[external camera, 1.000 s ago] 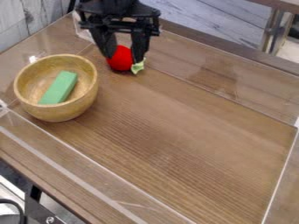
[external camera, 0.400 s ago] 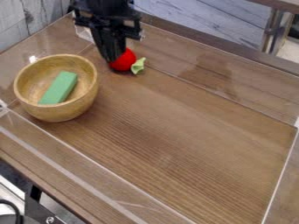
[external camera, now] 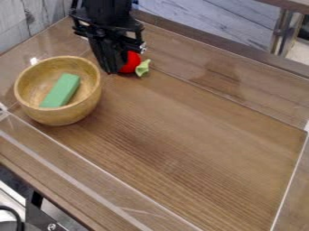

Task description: Put the green block in the brown bowl

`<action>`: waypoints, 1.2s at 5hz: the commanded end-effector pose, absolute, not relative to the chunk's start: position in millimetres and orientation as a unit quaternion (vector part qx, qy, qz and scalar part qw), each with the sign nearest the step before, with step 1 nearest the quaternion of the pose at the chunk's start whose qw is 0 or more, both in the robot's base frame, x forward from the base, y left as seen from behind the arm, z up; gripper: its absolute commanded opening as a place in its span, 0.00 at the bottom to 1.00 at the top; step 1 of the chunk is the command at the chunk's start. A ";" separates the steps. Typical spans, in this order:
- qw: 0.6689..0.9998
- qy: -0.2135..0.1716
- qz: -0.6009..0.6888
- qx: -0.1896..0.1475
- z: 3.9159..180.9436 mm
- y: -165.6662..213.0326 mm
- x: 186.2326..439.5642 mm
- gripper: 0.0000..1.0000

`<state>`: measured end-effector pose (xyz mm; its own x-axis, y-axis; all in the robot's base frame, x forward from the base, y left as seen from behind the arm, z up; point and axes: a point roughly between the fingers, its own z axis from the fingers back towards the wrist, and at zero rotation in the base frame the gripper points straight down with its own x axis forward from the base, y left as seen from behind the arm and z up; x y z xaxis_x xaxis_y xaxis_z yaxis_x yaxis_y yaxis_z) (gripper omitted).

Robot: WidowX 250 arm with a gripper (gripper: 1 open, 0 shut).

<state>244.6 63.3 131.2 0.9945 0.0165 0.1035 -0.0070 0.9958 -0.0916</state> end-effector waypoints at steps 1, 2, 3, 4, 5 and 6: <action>0.996 -0.079 -0.024 -0.036 160.5 65.1 248.2 1.00; 0.997 -0.075 0.006 -0.032 154.0 83.2 241.0 0.00; 0.996 -0.073 0.034 -0.029 149.7 100.1 233.1 0.00; 0.997 -0.072 0.028 -0.031 157.3 86.6 236.4 1.00; 0.996 -0.073 0.031 -0.034 159.1 88.0 241.6 1.00; 0.996 -0.074 0.037 -0.037 160.7 89.7 247.6 1.00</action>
